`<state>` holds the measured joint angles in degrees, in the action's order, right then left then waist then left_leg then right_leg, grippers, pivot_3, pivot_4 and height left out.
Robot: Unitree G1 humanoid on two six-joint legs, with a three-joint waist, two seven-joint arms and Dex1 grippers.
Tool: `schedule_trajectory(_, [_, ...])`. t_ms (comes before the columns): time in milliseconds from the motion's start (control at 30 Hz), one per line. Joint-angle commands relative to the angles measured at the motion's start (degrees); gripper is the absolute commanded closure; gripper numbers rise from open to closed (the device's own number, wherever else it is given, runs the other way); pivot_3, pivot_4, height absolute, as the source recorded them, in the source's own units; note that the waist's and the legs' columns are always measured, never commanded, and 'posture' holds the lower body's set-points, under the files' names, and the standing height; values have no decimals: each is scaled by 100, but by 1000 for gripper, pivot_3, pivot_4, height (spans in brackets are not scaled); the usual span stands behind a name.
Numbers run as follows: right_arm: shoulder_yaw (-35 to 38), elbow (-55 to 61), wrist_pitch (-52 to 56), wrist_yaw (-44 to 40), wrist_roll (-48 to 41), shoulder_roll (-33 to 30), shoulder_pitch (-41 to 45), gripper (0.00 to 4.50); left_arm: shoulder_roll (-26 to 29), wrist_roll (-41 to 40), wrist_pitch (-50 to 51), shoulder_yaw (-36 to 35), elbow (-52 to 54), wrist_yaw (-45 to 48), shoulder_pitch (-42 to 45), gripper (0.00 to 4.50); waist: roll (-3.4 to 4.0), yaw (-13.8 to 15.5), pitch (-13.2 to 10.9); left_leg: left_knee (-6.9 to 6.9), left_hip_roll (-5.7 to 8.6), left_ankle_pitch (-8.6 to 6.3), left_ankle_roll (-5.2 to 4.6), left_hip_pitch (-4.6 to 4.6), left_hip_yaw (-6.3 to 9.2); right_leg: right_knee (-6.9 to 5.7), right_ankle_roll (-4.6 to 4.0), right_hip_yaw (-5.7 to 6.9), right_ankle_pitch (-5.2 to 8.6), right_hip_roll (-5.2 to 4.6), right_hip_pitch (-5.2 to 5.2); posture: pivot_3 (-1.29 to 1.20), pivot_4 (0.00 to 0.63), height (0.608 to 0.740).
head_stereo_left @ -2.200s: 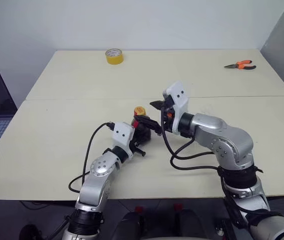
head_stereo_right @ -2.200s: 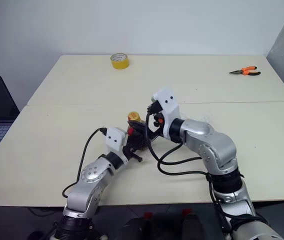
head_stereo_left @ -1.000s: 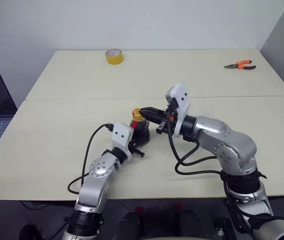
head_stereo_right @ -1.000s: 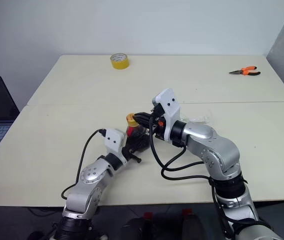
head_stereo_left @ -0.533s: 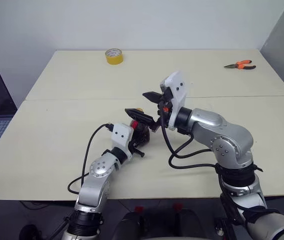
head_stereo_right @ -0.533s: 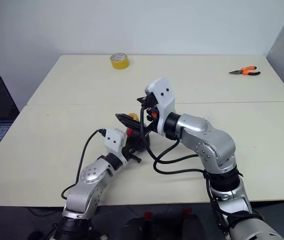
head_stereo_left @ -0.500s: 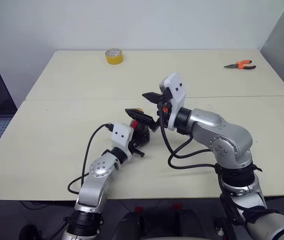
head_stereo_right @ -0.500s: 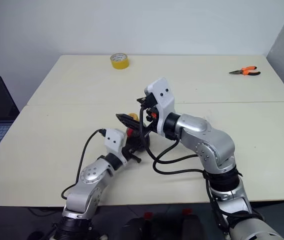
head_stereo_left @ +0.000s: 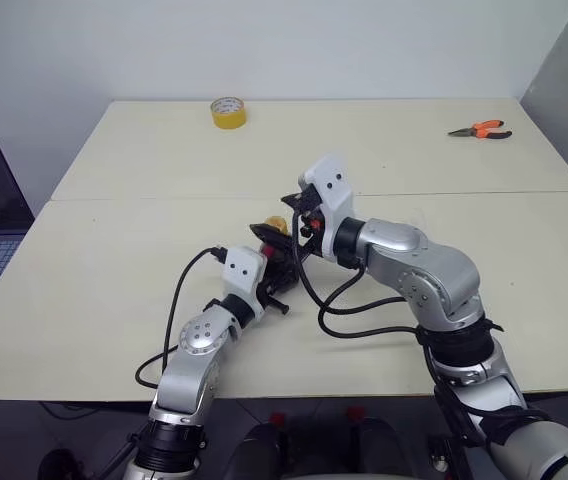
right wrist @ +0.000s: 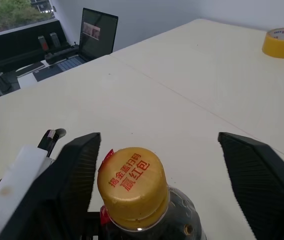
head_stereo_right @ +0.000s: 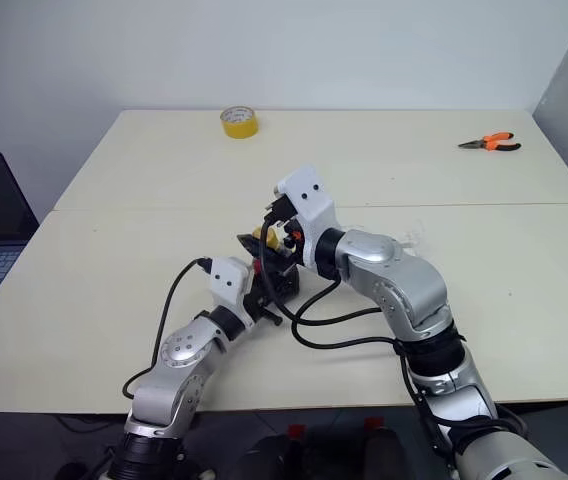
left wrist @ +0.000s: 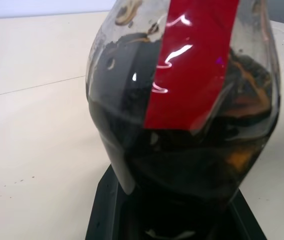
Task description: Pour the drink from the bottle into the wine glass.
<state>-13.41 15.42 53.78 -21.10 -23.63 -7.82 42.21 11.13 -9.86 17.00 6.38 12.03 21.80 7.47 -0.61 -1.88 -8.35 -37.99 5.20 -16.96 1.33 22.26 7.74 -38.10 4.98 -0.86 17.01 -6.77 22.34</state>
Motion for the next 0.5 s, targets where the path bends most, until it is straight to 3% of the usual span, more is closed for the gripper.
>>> schedule_trajectory(33, [7,161,-139,-35,52,32,112,1638,-12,-14,-122,-61,234,-30,60,3888,0,0,0,0,0,0,0,0,0,0,0,0,0,0,0,0,150,740])
schedule_trajectory(200, [2,164,-167,-70,78,0,79,3216,-4,-18,-131,-69,220,-25,69,3888,0,0,0,0,0,0,0,0,0,0,0,0,0,0,0,0,150,740])
schedule_trajectory(333, [23,148,-337,-226,49,-47,34,3215,2,-18,-137,-73,208,-19,78,3888,0,0,0,0,0,0,0,0,0,0,0,0,0,0,0,0,150,740])
schedule_trajectory(500, [-32,-142,-1437,-1218,93,-449,-68,3215,-1,-21,-136,-53,228,-1,58,3889,0,0,0,-1,1,0,0,0,-1,2,0,0,0,0,-2,0,150,740])
